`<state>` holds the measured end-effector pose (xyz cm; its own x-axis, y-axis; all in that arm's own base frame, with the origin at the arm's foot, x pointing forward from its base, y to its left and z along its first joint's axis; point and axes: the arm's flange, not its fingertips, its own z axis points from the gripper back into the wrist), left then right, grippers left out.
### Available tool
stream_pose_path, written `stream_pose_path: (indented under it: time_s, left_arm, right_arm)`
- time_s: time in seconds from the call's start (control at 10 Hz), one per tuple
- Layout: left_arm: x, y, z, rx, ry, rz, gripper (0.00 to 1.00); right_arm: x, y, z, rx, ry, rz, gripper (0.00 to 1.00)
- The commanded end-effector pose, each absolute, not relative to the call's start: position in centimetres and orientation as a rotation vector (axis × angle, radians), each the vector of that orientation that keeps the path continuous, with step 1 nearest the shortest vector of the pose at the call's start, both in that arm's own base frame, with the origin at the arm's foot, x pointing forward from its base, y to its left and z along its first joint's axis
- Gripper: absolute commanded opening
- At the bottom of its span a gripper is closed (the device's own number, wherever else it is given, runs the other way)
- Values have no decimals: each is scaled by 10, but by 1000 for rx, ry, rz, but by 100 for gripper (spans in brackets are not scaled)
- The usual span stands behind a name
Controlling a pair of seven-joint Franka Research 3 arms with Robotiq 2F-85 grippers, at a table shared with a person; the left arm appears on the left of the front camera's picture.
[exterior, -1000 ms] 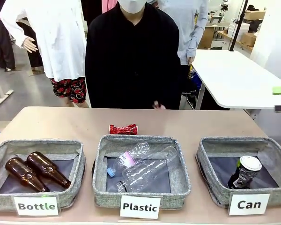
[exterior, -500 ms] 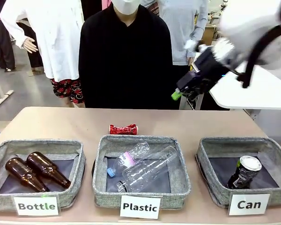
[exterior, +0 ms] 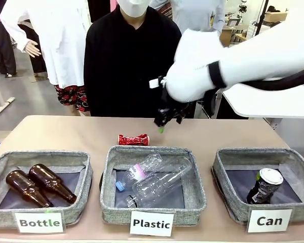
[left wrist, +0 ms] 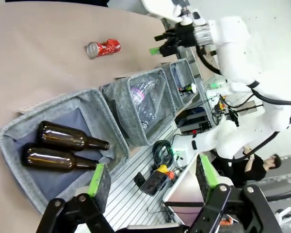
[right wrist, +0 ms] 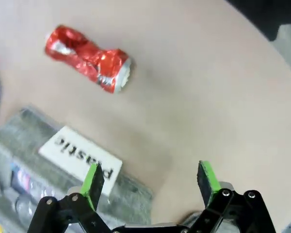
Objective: Sort the can waste into the basket.
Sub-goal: Pick up the can waste from the table and place it in the right Fabric basket.
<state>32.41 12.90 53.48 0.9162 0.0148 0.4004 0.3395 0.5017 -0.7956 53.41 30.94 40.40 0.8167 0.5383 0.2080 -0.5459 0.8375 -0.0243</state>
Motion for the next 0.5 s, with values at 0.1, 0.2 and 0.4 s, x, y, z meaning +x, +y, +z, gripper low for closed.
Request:
stream_pose_path:
  time_s: [0.1, 0.2, 0.4]
  left_arm:
    - [323, 129, 536, -1036, -383, -215, 92]
    - [323, 129, 536, -1036, -383, -215, 92]
    - [323, 129, 536, -1036, -383, -215, 92]
  right_arm:
    - [554, 335, 380, -25, -211, 491, 100]
    - [552, 333, 384, -11, -273, 483, 100]
    - [542, 331, 373, 1, -197, 530, 100]
